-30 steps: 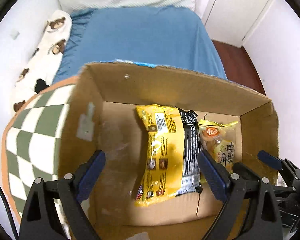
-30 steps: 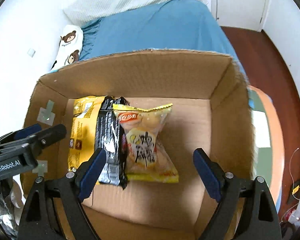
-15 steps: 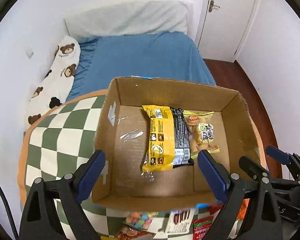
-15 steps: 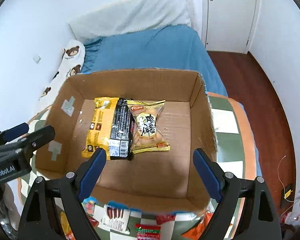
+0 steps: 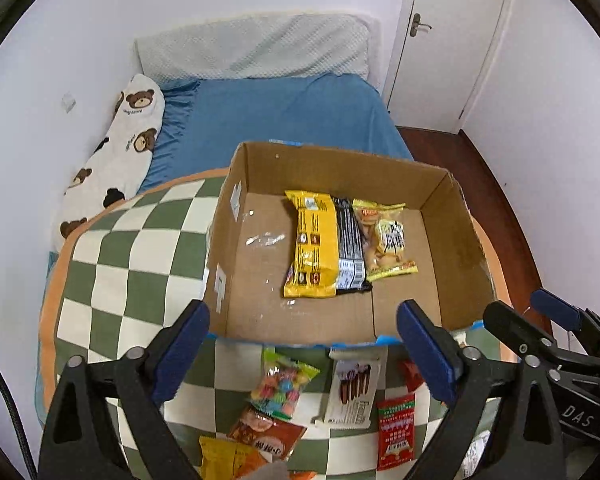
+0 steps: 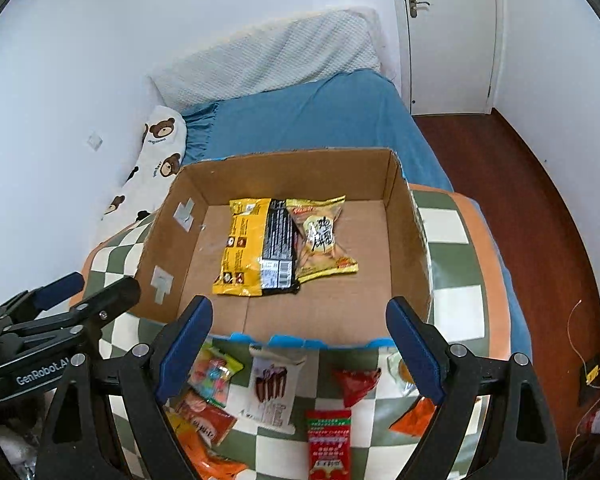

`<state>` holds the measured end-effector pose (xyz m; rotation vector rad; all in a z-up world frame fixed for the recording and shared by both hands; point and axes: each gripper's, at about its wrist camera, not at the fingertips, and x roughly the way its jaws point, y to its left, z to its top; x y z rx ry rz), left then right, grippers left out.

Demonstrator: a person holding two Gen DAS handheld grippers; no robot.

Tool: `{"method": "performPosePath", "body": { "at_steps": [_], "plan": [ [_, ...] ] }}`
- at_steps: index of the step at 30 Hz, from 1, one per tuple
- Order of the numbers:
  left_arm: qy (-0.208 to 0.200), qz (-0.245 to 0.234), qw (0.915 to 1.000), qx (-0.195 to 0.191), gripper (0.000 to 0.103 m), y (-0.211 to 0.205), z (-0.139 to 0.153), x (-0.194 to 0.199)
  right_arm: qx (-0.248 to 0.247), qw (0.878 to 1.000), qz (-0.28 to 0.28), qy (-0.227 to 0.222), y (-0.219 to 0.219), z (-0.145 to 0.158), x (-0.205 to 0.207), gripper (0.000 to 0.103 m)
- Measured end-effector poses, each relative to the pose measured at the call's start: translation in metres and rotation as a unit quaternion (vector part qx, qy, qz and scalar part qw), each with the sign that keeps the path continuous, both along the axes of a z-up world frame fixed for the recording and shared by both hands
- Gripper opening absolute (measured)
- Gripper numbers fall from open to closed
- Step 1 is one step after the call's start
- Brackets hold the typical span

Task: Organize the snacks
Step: 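Grasp white Franzzi pack with left tool while right tool grasps red strip packet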

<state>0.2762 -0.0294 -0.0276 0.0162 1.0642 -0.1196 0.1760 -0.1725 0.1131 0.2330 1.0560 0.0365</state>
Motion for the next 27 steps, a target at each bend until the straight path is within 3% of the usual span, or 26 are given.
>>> {"method": "performPosePath", "body": {
  "at_steps": [7, 10, 13, 17, 21, 23, 27],
  "plan": [
    [0.014, 0.016, 0.9997, 0.014, 0.098, 0.01, -0.029, -0.026, 0.004, 1.0, -0.011, 0.026, 0.002, -0.019, -0.029, 0.094],
    [0.048, 0.02, 0.9982, 0.031, 0.098, 0.01, -0.062, -0.036, 0.005, 0.997, -0.022, 0.075, 0.0, -0.055, -0.046, 0.094],
    [0.078, 0.015, 0.9949, 0.062, 0.098, 0.005, -0.1, -0.044, 0.004, 0.99, -0.03, 0.135, -0.002, -0.111, -0.068, 0.093],
    [0.111, -0.013, 0.9895, 0.092, 0.098, -0.009, -0.14, -0.05, 0.018, 0.978, -0.039, 0.202, -0.004, -0.178, -0.092, 0.085],
    [0.149, -0.041, 0.9834, 0.095, 0.098, -0.025, -0.17, -0.048, 0.026, 0.972, -0.039, 0.232, 0.001, -0.22, -0.104, 0.081],
    [0.172, -0.05, 0.9802, 0.086, 0.098, -0.034, -0.184, -0.045, 0.02, 0.97, -0.036, 0.238, 0.005, -0.231, -0.107, 0.075],
    [0.206, -0.068, 0.9737, 0.07, 0.098, -0.053, -0.201, -0.039, -0.005, 0.972, -0.044, 0.23, -0.002, -0.231, -0.116, 0.055]
  ]
}}
